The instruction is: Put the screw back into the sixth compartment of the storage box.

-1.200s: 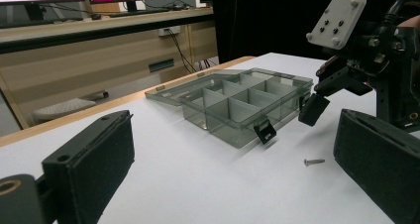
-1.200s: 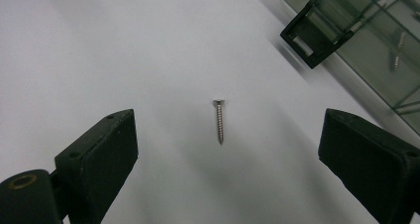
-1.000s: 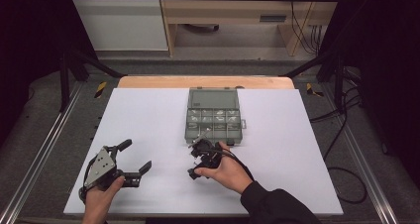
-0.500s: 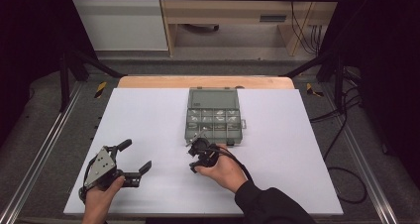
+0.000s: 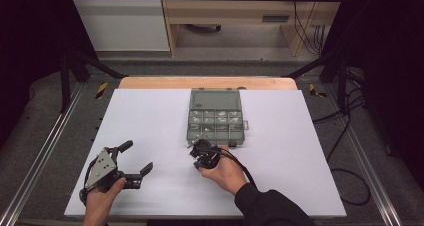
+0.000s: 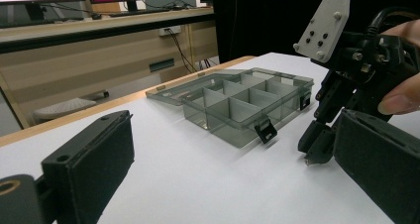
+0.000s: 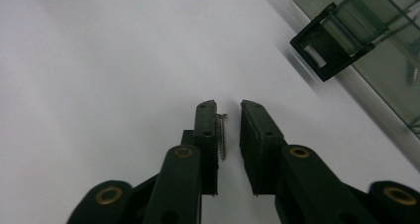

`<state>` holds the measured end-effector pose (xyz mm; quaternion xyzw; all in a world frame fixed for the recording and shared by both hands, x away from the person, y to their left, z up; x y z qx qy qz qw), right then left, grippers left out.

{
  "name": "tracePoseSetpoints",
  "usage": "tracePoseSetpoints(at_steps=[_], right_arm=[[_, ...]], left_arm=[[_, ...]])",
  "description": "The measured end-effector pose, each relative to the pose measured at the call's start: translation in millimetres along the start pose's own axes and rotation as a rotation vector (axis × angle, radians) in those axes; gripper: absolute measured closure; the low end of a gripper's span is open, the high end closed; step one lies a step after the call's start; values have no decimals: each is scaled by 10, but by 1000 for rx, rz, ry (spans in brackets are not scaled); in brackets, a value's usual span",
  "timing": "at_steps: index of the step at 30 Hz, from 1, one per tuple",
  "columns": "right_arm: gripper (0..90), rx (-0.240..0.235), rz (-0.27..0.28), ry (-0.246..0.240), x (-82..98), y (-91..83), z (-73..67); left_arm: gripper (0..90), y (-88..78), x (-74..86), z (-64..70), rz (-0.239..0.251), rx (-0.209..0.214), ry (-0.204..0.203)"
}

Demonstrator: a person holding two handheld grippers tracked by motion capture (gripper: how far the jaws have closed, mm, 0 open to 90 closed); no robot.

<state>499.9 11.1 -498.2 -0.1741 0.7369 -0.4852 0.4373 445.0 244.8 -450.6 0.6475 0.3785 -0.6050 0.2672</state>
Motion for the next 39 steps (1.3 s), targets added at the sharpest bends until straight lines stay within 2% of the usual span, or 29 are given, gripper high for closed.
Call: tracePoseSetpoints(at_steps=[1, 3, 6, 11, 12, 14, 20, 24, 28, 30, 31, 35, 39], right_arm=[[806, -3, -4, -11, 8, 12, 7], [811, -1, -7, 0, 8, 18, 1], [867, 1, 2, -3, 11, 20, 4], [879, 9, 18, 9, 22, 13, 23], [879, -1, 40, 32, 24, 3, 16], [879, 2, 48, 13, 33, -4, 38], [880, -2, 124, 35, 30, -97, 58], [879, -6, 174, 30, 38, -180, 92], [880, 24, 202, 39, 44, -245, 147], [879, 29, 249, 65, 35, -298, 174], [879, 29, 249, 65, 35, -298, 174], [879, 39, 315, 75, 38, -374, 240], [879, 43, 370, 90, 2, -484, 312]], left_arm=[[22, 0, 0, 0, 0, 0, 0], [22, 1, 0, 1, 0, 0, 2], [22, 3, -2, 7, 4, 2, -4], [22, -5, -2, 0, 0, 0, -6], [22, -6, -2, -4, 0, 0, -3], [22, -8, -3, -4, 1, 1, -4], [22, -4, 0, -1, 1, 1, -8], [22, -3, -2, 4, 4, 0, -12], [22, -8, 2, -4, -1, 1, -3], [21, -11, 2, -4, -2, 0, 1], [21, -11, 2, -4, -2, 0, 1], [21, 0, 4, 1, 4, 0, -17], [21, 15, 11, 19, -4, 1, -12]])
Point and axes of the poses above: each handheld gripper's, and its own axes: y roughly forward along the jaws, x roughly out of its underside, z roughly to its right, the point moved 5 cm from there along y, roughly forward along the jaws, and after that the axes turned 8 degrees about -x, right-handed, at the moved point
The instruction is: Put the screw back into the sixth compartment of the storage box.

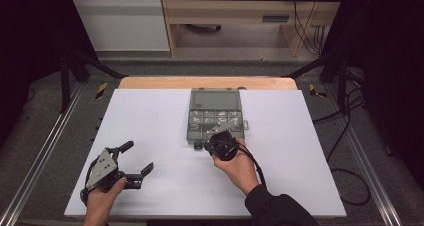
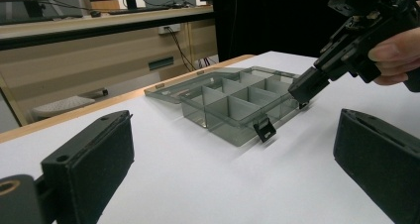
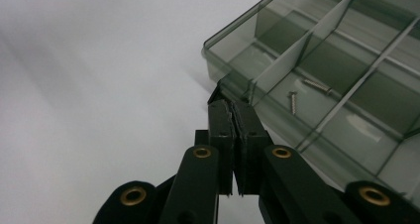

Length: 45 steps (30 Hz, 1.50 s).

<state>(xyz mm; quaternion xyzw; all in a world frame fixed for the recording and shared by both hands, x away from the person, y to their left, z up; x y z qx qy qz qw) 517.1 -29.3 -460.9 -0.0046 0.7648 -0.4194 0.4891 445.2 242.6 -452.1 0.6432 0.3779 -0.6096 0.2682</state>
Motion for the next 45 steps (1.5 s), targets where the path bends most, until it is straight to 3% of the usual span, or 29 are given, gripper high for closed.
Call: tracePoseSetpoints(at_steps=[7, 17, 30, 45], right_arm=[[879, 8, 58, -1, -94, -93, 94], [880, 24, 129, -10, -156, -108, 113], [880, 82, 220, 3, -261, -110, 238], [880, 107, 251, 18, -267, -47, 315]], left_arm=[[21, -4, -1, -17, 1, -3, -10], [22, -2, 13, -15, -10, -5, 4], [21, -31, -1, -26, 2, -9, -7], [21, -54, -2, -78, 14, -23, -26]])
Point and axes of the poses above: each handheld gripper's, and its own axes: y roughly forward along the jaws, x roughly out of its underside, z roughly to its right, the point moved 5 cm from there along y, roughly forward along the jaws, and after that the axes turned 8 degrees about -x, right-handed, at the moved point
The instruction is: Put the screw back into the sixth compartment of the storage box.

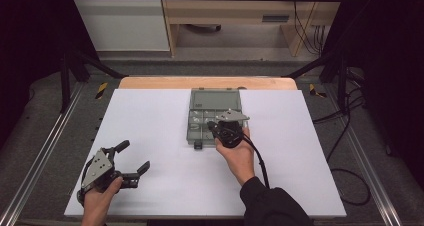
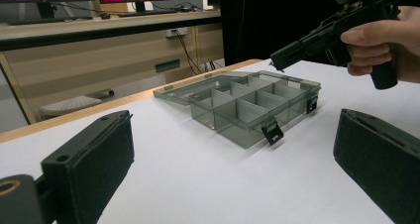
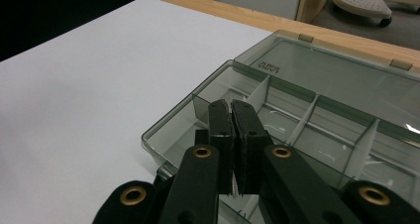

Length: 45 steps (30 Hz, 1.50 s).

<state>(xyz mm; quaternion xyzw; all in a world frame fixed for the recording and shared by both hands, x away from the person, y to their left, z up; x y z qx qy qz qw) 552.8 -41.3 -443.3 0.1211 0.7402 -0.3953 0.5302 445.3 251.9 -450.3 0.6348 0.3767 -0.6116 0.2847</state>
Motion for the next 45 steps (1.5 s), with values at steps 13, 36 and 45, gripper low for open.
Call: tracePoseSetpoints(at_steps=[13, 36, 45], right_arm=[[879, 23, -21, 3, 98, 125, 9], [742, 28, -92, 37, 192, 255, 34], [443, 36, -41, 42, 98, 147, 14]], left_arm=[[21, -15, -8, -12, 6, -2, -4], [21, -24, -2, -23, 3, 1, -4], [21, -29, 1, -33, 0, -2, -1]])
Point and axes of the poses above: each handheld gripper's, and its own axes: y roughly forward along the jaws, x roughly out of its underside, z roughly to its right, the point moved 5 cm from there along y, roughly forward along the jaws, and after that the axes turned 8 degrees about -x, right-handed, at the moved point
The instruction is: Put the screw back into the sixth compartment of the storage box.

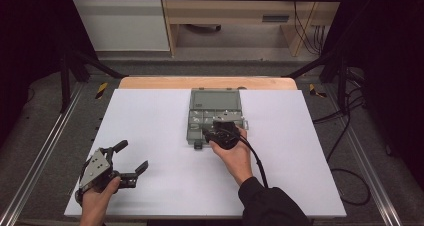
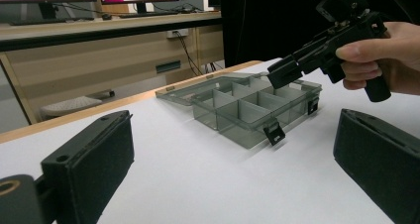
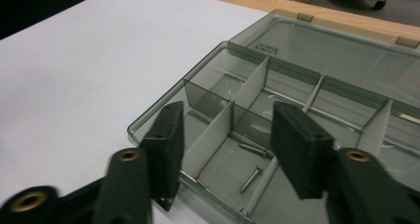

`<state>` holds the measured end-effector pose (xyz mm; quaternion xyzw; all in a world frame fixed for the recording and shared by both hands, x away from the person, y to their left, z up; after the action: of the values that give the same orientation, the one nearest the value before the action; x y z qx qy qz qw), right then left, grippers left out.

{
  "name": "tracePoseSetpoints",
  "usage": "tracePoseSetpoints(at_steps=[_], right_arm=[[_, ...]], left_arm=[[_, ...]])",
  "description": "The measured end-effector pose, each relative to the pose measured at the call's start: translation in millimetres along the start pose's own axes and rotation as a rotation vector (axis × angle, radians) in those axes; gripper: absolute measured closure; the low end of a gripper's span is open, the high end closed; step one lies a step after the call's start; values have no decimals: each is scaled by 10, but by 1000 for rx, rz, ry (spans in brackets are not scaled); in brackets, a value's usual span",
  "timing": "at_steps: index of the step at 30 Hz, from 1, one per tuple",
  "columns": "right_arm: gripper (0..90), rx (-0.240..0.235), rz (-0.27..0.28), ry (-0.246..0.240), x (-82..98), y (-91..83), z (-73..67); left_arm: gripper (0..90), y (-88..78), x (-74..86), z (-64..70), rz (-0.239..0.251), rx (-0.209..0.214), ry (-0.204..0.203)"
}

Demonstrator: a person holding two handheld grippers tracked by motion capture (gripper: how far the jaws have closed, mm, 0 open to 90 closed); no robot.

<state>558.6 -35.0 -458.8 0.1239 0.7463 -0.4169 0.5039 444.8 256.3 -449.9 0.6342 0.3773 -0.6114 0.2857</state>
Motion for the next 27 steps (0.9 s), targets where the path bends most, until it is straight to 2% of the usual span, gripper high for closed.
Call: tracePoseSetpoints(at_steps=[1, 2, 3, 8, 11, 13, 20, 21, 27], right_arm=[[402, 2, 4, -3, -7, -10, 3], [322, -5, 13, 8, -19, -29, 10], [322, -5, 13, 8, -19, -29, 10], [159, -34, 17, 17, -37, -83, 14], [152, -30, 24, 13, -49, -105, 4], [157, -34, 32, -14, -67, -139, -1], [158, -37, 39, -46, -76, -213, -7], [158, -40, 52, -41, -85, -226, -13], [152, -69, 158, -103, -165, -307, -51]], left_arm=[[21, 1, 1, 1, -1, 0, 1], [21, 4, 0, 5, 1, 0, -1], [21, 4, 0, 5, 1, 0, -1], [21, 2, 4, 1, -3, 1, 4], [21, 0, 6, -2, -3, 0, 3], [21, -1, 5, -3, -2, 0, 2], [21, -3, 8, -3, -2, -1, -1], [21, -4, 8, -5, -2, -1, -1], [21, -23, 18, -14, -8, -5, -1]])
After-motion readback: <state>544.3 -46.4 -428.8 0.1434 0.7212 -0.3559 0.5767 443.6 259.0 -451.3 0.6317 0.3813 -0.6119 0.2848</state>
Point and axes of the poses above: each handheld gripper's, and its own axes: y roughly forward along the jaws, x roughly out of its underside, z roughly to its right, the point moved 5 cm from there along y, roughly forward along the jaws, and after that the axes turned 8 degrees about -x, right-handed, at the moved point
